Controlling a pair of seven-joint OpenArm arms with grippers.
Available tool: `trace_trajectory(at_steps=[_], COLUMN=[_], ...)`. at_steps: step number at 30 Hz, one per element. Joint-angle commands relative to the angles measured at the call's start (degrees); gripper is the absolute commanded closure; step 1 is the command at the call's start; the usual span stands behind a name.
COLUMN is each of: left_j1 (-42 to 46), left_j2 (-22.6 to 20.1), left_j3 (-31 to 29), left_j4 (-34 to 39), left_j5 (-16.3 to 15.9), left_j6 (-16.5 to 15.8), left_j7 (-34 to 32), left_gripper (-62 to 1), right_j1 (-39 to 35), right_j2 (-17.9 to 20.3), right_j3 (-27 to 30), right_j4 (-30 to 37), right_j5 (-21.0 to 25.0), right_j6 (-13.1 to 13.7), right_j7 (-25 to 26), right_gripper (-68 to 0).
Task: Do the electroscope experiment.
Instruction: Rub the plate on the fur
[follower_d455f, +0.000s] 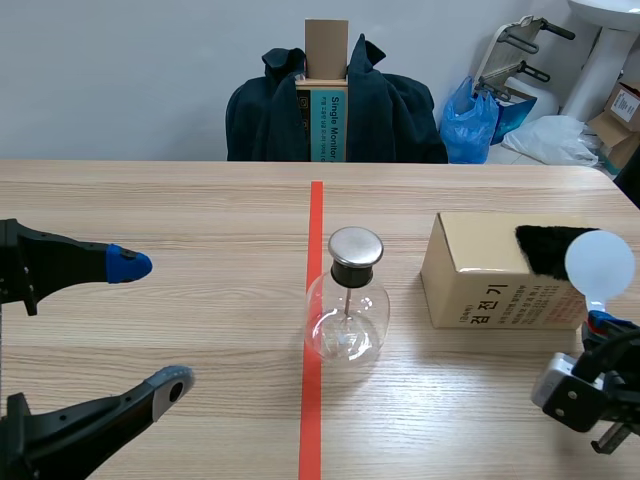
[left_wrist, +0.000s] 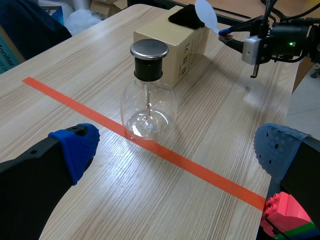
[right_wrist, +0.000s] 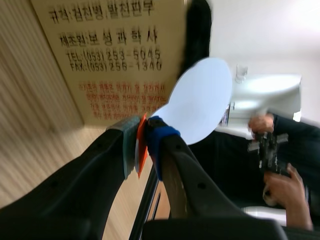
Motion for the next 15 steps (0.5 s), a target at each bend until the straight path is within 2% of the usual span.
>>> trace_trajectory(at_steps=[1,5,6,9,10,13,15], left_j1=[-0.3,-0.3,-0.3,-0.3,-0.3,-0.3,-0.3], left_j2=[0.1,0.1,0.1,0.1,0.1,0.1,0.1], left_j3=[-0.1,-0.1,-0.1,-0.1,-0.1,-0.1,-0.1], left_j4=[0.3,0.3,0.3,0.3,0.3,0.3,0.3], left_j5=[-0.7,-0.7,-0.7,-0.7,-0.7,-0.7,-0.7], left_j6=[-0.1,-0.1,-0.1,-0.1,-0.1,-0.1,-0.1], left_j7=[-0.9,-0.9,-0.9,-1.0,-1.0,-0.9,-0.9], left_gripper=[-62.3,-62.3,-62.3,-62.3,-62.3,-62.3,-62.3], right_j1=[1.3,1.1,1.1,1.6,1.8,1.6,1.3], right_j2=[0.5,0.7,0.9,1.1,0.8,0.5,0.9], right_j3=[-0.4,-0.2,0.0,-0.1,-0.1,0.0,0.2], right_j4=[0.6,0.6,0.6,0.7,0.8,0.9,0.8], right_j5=[0.0,0.0,0.0,-0.1,-0.1,0.0,-0.1], right_j6=[0.2,-0.7,-0.3,-0.3,-0.3,-1.5,-1.0], right_j7=[2.5,-5.4,-5.3,2.0,2.5,-4.6,-5.7], right_gripper=[-0.8,-0.8,-0.8,-0.8,-0.8,-0.8,-0.8])
